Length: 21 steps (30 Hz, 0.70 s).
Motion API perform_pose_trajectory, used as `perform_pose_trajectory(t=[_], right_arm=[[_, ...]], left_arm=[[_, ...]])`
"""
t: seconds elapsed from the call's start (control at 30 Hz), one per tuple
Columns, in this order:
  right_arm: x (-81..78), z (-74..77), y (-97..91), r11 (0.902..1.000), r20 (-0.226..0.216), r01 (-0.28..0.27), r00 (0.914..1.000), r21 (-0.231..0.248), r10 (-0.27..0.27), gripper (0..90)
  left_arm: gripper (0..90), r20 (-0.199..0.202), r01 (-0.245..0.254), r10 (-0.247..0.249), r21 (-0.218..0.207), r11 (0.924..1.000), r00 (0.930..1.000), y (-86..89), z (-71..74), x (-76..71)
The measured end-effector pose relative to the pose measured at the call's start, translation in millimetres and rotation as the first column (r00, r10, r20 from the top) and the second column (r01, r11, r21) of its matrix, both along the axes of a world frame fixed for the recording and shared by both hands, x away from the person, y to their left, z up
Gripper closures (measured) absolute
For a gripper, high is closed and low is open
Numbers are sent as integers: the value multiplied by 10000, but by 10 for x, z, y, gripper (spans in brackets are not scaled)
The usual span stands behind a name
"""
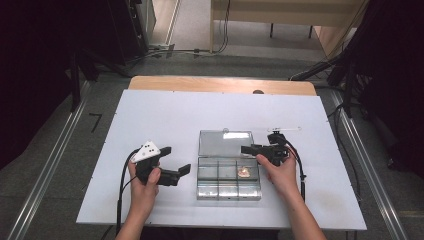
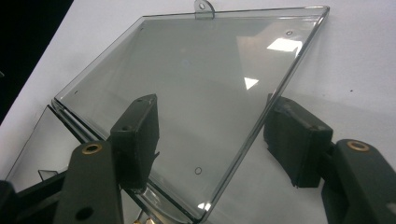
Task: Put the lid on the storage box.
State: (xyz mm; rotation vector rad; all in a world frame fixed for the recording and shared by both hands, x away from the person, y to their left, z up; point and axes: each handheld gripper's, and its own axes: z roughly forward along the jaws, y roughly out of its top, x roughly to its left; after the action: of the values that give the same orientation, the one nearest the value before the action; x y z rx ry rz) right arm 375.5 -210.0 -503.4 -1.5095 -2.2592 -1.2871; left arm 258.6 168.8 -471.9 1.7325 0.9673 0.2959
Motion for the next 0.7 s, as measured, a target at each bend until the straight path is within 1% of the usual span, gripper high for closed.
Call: perform_pose_trajectory(t=[0.23,0.5,0.6,0.7], right_arm=[[-3,0,1,10000,4,24,10000,2,-24,348],[-3,0,2,10000,12,25,10000,1,-25,348],[-4,1,2,10000,15,26,10000,-2,-26,348],[-4,1,2,10000,15,26,10000,-2,-26,348]], left_arm=[[0,-82,172,-172,25,9998,9998,-118,53,123],[0,-372,243,-248,-148,9996,9990,-219,32,258],[0,-453,213,-225,-268,9994,9987,-247,22,301],[0,-478,266,-279,-279,9993,9985,-280,27,335]])
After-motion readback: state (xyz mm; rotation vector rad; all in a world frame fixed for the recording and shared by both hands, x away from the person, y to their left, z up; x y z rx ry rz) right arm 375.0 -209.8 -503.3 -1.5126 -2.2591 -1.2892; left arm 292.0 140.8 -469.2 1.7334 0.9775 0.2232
